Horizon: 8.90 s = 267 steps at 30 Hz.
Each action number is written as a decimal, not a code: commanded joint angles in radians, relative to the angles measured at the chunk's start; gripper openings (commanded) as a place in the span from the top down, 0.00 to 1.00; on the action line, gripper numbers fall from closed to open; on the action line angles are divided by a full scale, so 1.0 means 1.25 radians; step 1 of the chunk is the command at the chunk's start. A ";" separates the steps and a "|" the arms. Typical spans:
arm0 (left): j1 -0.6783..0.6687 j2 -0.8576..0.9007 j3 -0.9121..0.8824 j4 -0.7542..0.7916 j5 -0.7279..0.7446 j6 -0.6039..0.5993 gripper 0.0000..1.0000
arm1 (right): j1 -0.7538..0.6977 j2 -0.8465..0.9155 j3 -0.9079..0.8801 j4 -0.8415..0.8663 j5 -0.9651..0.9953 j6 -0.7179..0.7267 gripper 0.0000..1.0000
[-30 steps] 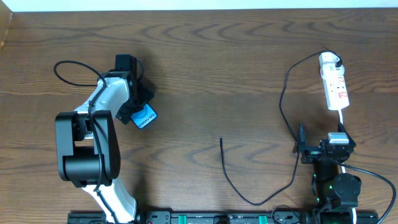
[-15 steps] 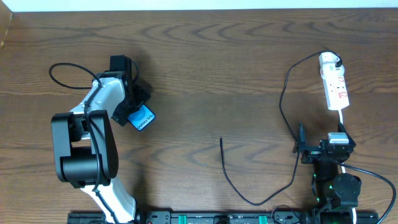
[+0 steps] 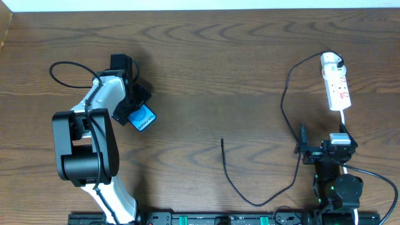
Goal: Plug charger to phone and switch on socket
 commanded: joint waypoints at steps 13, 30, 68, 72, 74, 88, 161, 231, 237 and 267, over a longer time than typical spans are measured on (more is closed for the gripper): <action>0.004 0.073 -0.027 -0.001 0.101 -0.035 0.10 | 0.000 -0.005 -0.001 -0.002 -0.002 -0.010 0.01; 0.003 0.073 -0.027 -0.001 0.100 -0.032 0.10 | 0.000 -0.005 -0.001 -0.002 -0.002 -0.010 0.01; 0.003 0.073 -0.027 -0.003 0.096 -0.007 0.11 | 0.000 -0.005 -0.001 -0.002 -0.002 -0.010 0.01; 0.004 0.073 -0.027 0.005 0.093 0.008 0.11 | 0.000 -0.005 -0.001 -0.002 -0.002 -0.010 0.01; 0.003 0.073 -0.027 0.005 0.093 0.008 0.11 | 0.000 -0.005 -0.001 -0.002 -0.002 -0.010 0.01; 0.003 0.073 -0.027 0.005 0.092 0.008 0.18 | 0.000 -0.005 -0.001 -0.002 -0.002 -0.010 0.01; 0.003 -0.053 0.003 -0.073 0.097 0.011 0.93 | 0.000 -0.005 -0.001 -0.002 -0.002 -0.010 0.01; 0.004 -0.261 0.003 0.306 1.065 -0.471 0.93 | 0.000 -0.005 -0.001 -0.002 -0.002 -0.010 0.01; 0.004 -0.261 0.003 0.349 1.108 -0.598 0.93 | 0.000 -0.005 -0.001 -0.002 -0.002 -0.010 0.01; 0.003 -0.261 0.003 0.369 1.190 -0.691 0.93 | 0.000 -0.005 -0.001 -0.002 -0.002 -0.010 0.01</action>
